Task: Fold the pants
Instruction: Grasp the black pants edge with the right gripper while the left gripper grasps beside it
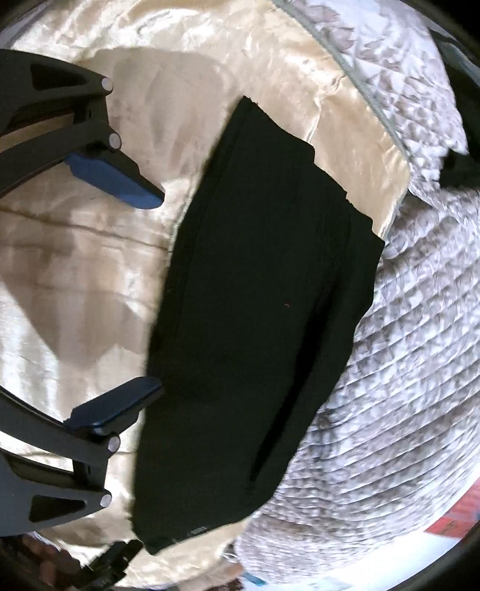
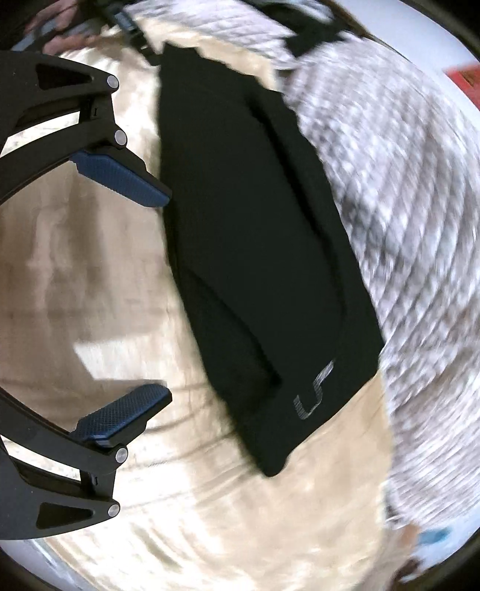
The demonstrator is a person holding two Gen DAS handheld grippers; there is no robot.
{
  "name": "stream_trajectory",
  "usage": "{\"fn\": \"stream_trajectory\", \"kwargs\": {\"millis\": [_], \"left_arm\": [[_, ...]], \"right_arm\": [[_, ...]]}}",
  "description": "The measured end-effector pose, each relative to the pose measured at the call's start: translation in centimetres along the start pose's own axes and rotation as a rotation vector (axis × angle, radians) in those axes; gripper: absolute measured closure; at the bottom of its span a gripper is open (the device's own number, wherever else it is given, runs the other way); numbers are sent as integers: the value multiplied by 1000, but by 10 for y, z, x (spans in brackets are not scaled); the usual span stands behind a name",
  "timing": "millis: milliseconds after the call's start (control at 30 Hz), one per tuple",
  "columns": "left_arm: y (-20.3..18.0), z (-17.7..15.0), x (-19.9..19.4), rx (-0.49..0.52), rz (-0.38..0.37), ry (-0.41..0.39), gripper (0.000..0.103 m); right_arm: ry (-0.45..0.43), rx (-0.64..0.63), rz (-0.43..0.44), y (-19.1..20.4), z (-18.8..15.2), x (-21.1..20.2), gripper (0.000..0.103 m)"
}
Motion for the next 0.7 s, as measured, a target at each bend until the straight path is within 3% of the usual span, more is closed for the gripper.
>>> {"fn": "stream_trajectory", "kwargs": {"millis": [133, 300, 433, 567, 700], "left_arm": [[7, 13, 11, -89, -36, 4, 10], [13, 27, 22, -169, -69, -1, 12], [23, 33, 24, -209, -49, -27, 35], [35, 36, 25, -253, -26, -39, 60], [45, 39, 33, -294, -3, -32, 91]], "right_arm": [[-11, 56, 30, -4, 15, 10, 6], [-28, 208, 87, -23, 40, 25, 22], [-53, 327, 119, -41, 48, 27, 51], [-74, 378, 120, -51, 48, 24, 73], [-77, 391, 122, -54, 52, 26, 84]]}}
Point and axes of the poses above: each gripper's, at about its wrist camera, not at the fingertips, and x roughly the way its jaws point, y to its left, z to its top, the point moved 7 cm from there along x, roughly the way its jaws point, and after that the axes turned 1 degree about z, right-handed, at the moved point
